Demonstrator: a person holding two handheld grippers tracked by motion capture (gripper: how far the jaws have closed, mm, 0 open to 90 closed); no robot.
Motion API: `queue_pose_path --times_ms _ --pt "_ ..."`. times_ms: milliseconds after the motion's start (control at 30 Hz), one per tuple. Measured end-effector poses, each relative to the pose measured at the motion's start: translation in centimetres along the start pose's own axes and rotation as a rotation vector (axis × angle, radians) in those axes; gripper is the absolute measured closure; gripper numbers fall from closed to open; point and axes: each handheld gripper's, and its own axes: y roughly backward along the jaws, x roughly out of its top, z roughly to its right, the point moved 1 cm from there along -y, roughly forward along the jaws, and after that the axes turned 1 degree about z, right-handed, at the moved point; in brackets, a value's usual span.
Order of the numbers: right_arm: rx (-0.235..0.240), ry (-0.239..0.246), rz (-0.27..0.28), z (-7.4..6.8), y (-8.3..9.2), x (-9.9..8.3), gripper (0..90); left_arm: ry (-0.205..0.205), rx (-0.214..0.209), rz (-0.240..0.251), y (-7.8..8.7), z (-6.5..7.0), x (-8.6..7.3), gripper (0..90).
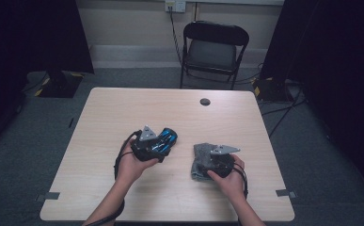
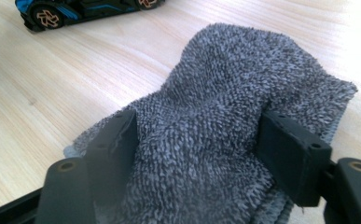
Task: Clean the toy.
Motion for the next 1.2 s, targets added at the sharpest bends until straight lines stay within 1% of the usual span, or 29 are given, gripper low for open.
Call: queue_pose_path --times_ms 67,100,167,200,267,300,367,400,433,467,533,633,667,700,767,800,833,867,900,967,1000,1033,1067,1100,1200 --pt "0.001 0.006 0.000 0.1 -0.1 -0.2 31.1 0.015 0.023 -0.017 -0.7 -1.0 0.1 27.6" --pt "0.001 0.011 0.002 0.1 -0.1 -0.3 31.3 0.022 0.023 -0.020 -1.1 -1.3 0.2 25.6" --pt "0.004 0.030 -0.001 0.1 -0.2 -0.3 31.6 0.046 0.025 -0.032 -2.0 -1.9 0.3 24.6" --pt "0.005 0.028 0.002 0.1 -0.2 -0.3 31.6 0.046 0.026 -0.042 -2.6 -2.2 0.4 23.5" --pt "0.008 0.026 0.007 0.2 -0.2 -0.4 31.7 0.059 0.021 -0.042 -3.6 -2.5 0.5 22.4" --pt "0.011 0.021 0.011 0.2 -0.2 -0.5 31.8 0.055 0.018 -0.045 -4.1 -2.6 0.6 21.6" --pt "0.011 0.023 0.019 0.3 -0.2 -0.6 32.4 0.041 0.018 -0.052 -4.9 -2.8 0.8 21.0" --pt "0.011 0.024 0.024 0.3 -0.2 -0.7 32.4 0.037 0.018 -0.058 -5.2 -2.8 0.8 18.6" --pt "0.013 0.022 0.029 0.3 -0.3 -0.8 32.5 0.038 0.022 -0.062 -5.5 -2.9 0.9 18.6" --pt "0.014 0.020 0.033 0.3 -0.3 -0.8 32.6 0.032 0.032 -0.069 -5.8 -3.0 0.9 19.3" --pt "0.013 0.018 0.039 0.3 -0.3 -0.9 32.6 0.040 0.038 -0.076 -6.2 -3.1 0.8 18.1" --pt "0.008 0.021 0.045 0.3 -0.3 -1.0 32.7 0.052 0.036 -0.088 -6.9 -3.3 0.6 18.1" --pt "0.009 0.020 0.051 0.3 -0.3 -1.1 32.7 0.047 0.030 -0.091 -7.0 -3.4 0.5 17.8" --pt "0.011 0.020 0.055 0.3 -0.3 -1.1 32.7 0.055 0.030 -0.084 -7.2 -3.4 0.5 17.9" --pt "0.012 0.014 0.062 0.3 -0.3 -1.2 32.7 0.047 0.037 -0.089 -7.5 -3.5 0.5 18.1" --pt "0.011 0.015 0.061 0.3 -0.3 -1.2 32.7 0.051 0.043 -0.081 -7.6 -3.6 0.5 18.0" --pt "0.011 0.015 0.061 0.3 -0.3 -1.2 32.7 0.072 0.037 -0.080 -7.7 -3.5 0.5 17.9" --pt "0.013 0.014 0.061 0.3 -0.3 -1.2 32.7 0.064 0.035 -0.092 -7.9 -3.6 0.6 18.1" --pt "0.014 0.014 0.062 0.3 -0.3 -1.2 32.7 0.059 0.030 -0.095 -8.1 -3.6 0.6 17.8" --pt "0.013 0.015 0.061 0.3 -0.3 -1.2 32.7 0.092 0.020 -0.089 -8.4 -3.6 0.6 18.3" --pt "0.013 0.015 0.061 0.3 -0.3 -1.2 32.7 0.081 0.019 -0.099 -8.6 -3.6 0.6 18.1" --pt "0.014 0.015 0.061 0.3 -0.3 -1.2 32.7 0.079 0.026 -0.102 -8.8 -3.5 0.6 18.0" --pt "0.014 0.015 0.061 0.3 -0.3 -1.2 32.7 0.095 0.033 -0.107 -9.0 -3.5 0.5 17.8" --pt "0.015 0.016 0.061 0.3 -0.3 -1.2 32.7 0.089 0.034 -0.116 -9.2 -3.5 0.5 17.6" --pt "0.010 0.020 0.061 0.3 -0.3 -1.2 32.7 0.092 0.029 -0.131 -9.6 -3.4 0.2 18.0"
